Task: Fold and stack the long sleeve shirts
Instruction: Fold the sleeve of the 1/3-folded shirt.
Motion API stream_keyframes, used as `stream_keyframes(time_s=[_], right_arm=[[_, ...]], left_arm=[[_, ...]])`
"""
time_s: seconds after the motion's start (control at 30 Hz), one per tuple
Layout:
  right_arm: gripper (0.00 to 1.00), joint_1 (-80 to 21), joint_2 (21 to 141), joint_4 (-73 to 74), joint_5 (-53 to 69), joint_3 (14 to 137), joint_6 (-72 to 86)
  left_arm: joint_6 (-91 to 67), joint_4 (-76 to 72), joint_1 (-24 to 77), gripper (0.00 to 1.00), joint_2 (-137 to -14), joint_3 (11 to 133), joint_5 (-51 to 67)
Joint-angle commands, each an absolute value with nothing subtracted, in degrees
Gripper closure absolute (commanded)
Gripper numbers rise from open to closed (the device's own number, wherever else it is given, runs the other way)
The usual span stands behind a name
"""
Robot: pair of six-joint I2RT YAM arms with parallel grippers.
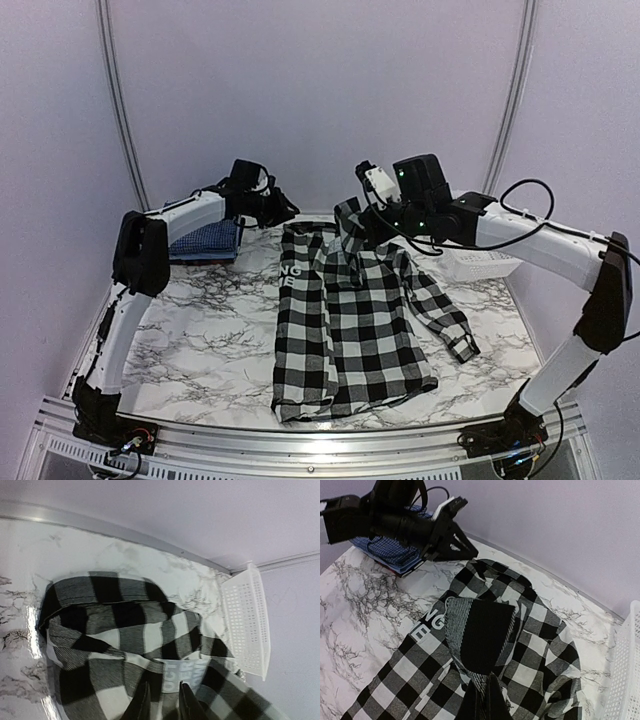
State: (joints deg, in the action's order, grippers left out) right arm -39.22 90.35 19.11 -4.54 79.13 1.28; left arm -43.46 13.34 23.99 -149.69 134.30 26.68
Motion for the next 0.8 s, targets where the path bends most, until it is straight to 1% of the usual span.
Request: stream_keyframes(time_s=[0.0,0.17,0.23,0.4,0.6,0.7,0.77], right_arm=[[1.00,-42.67,92.14,20.01,-1.21,79.83,0.09],[1.00,-47.29,92.92,20.44,2.48,77.79,0.09],[1.00,-49.59,93.11,20.07,3.53,76.61,0.09],[1.00,-54.64,94.65,21.43,4.02,74.83,-1.61],[1.00,-58.53,95.35,26.06,2.27,73.70,-1.63],[1.00,-60.38,95.63,28.89,0.35,74.72,-1.71],[1.00,-61.44,96.30,31.84,-2.99,76.28,-1.83]], left_arm=[[-40.76,10.54,23.98,0.79,-136.15,126.04,26.14],[-40.34,10.68,23.56,0.77,-124.99,110.60,24.06],[-40.61,10.63,23.49,0.74,-121.10,105.08,24.02],[-40.47,10.68,23.74,0.73,-112.52,93.25,24.79],[-39.64,11.77,24.00,0.73,-104.00,82.86,23.78],[-39.43,11.95,24.63,0.73,-101.48,79.15,23.68],[-39.17,12.24,25.09,0.73,-100.08,77.35,23.73]])
